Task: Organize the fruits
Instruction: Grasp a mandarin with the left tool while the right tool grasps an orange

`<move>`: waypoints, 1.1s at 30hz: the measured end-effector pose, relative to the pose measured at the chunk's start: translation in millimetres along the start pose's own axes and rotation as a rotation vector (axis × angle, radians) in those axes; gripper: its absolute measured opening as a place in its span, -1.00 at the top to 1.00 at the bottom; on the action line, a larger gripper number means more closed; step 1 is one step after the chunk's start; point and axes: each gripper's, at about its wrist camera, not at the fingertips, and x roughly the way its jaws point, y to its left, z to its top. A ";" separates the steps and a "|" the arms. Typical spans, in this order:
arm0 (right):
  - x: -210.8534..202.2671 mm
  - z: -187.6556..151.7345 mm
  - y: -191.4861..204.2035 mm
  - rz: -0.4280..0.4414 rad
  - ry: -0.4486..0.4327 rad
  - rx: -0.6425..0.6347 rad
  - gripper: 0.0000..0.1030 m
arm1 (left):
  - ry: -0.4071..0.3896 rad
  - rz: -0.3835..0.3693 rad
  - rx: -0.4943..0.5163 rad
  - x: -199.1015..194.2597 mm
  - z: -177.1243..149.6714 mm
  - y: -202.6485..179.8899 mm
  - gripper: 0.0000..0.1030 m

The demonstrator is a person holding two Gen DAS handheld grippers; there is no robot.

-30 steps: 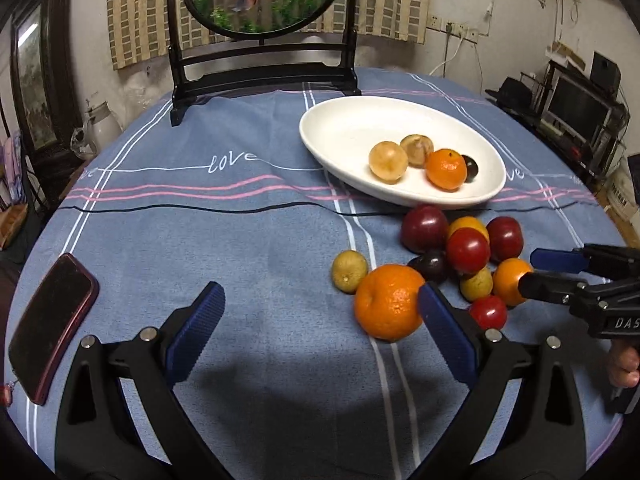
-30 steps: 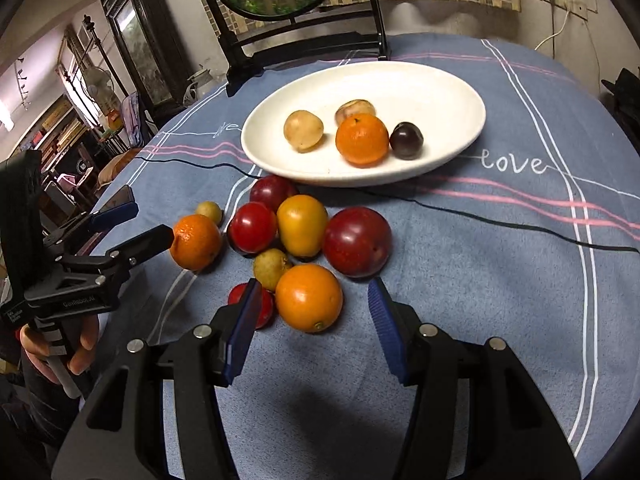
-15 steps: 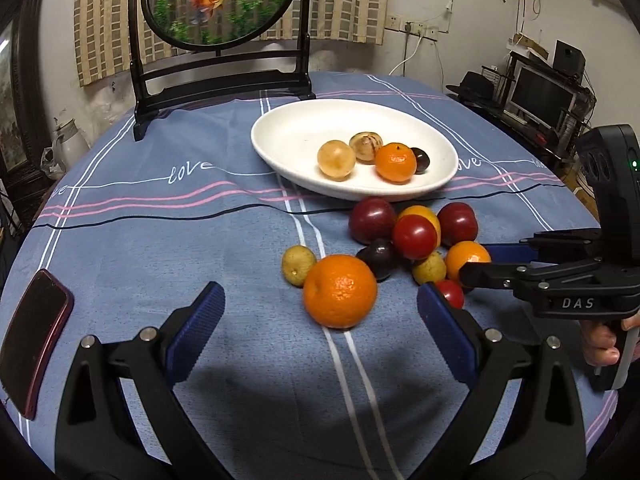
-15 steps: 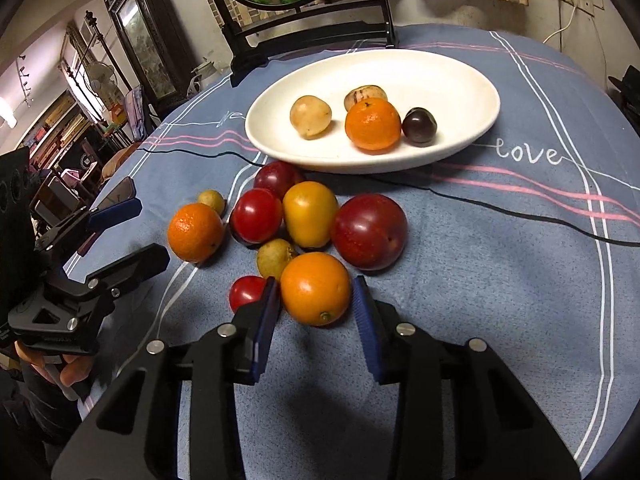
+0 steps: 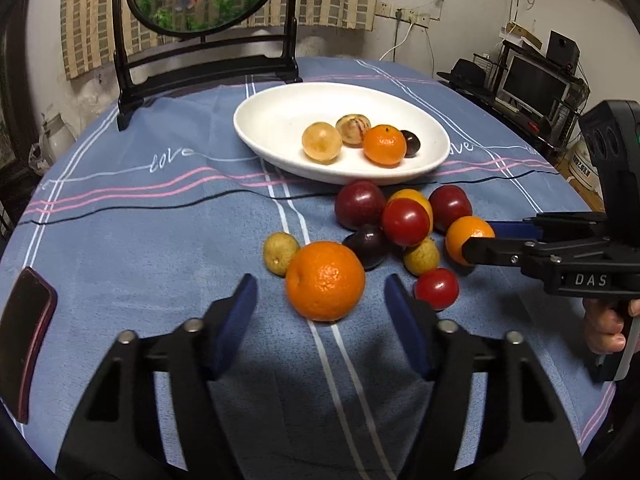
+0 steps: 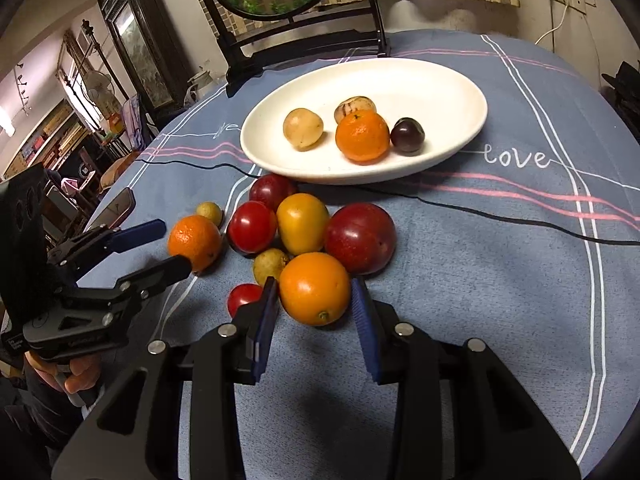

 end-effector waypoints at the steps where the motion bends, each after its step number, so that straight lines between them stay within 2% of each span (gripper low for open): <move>1: 0.1 -0.5 0.4 0.000 0.001 0.000 0.27 | 0.004 -0.001 -0.005 1.0 -0.2 0.5 -0.15; 5: 0.6 -0.4 0.0 -0.002 0.006 0.005 0.27 | 0.021 -0.013 -0.010 5.3 0.0 -0.5 0.07; 14: -0.2 -1.0 1.8 0.003 0.009 0.003 0.27 | 0.036 0.035 0.010 16.3 3.8 -10.3 0.07; 16: -0.7 -1.0 1.3 0.003 0.007 0.005 0.27 | 0.046 0.043 0.001 19.4 4.3 -8.3 0.13; 25: -6.7 -1.3 3.4 0.005 -0.023 -0.010 0.32 | 0.046 0.030 -0.019 19.8 4.0 -3.8 0.16; 30: -1.0 -3.1 7.3 0.026 0.019 -0.026 0.30 | 0.046 0.031 -0.018 20.0 4.2 -3.5 0.16; 33: 3.8 -4.2 11.1 0.010 0.023 -0.046 0.25 | 0.046 0.031 -0.017 19.9 4.2 -3.8 0.15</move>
